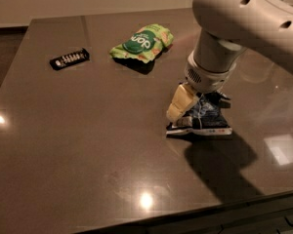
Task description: Pick blue chip bag
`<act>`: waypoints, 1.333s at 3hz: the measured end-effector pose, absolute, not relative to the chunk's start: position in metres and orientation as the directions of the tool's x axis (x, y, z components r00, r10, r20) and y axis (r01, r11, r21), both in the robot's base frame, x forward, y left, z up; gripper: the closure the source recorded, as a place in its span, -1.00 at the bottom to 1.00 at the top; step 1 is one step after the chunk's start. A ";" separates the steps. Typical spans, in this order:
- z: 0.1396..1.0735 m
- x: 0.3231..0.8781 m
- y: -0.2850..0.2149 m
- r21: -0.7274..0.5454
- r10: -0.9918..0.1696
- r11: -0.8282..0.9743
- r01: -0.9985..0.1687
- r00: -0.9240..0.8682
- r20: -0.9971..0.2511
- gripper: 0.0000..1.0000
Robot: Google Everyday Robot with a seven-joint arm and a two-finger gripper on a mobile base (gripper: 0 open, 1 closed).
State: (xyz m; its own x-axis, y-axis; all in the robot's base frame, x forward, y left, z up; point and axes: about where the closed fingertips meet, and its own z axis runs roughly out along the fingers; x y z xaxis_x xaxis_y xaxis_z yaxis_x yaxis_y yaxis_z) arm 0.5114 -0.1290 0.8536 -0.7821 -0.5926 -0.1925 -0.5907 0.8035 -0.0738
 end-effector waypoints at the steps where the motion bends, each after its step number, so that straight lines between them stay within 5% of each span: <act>1: 0.859 0.513 -0.128 -0.065 -0.604 0.794 -0.604 -0.772 -0.198 -0.20; 3: 0.886 0.512 -0.119 -0.063 -0.655 0.748 -0.661 -0.720 -0.229 0.72; 4: 0.911 0.511 -0.111 -0.059 -0.691 0.708 -0.704 -0.672 -0.266 1.00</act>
Offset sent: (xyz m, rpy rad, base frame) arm 0.0018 0.0095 0.0347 0.0304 -0.0234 0.1027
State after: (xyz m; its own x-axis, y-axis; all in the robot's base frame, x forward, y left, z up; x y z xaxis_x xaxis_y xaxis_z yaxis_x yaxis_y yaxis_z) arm 0.5113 -0.1111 0.9109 -0.6724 -0.6906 -0.2663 -0.7039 0.7079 -0.0586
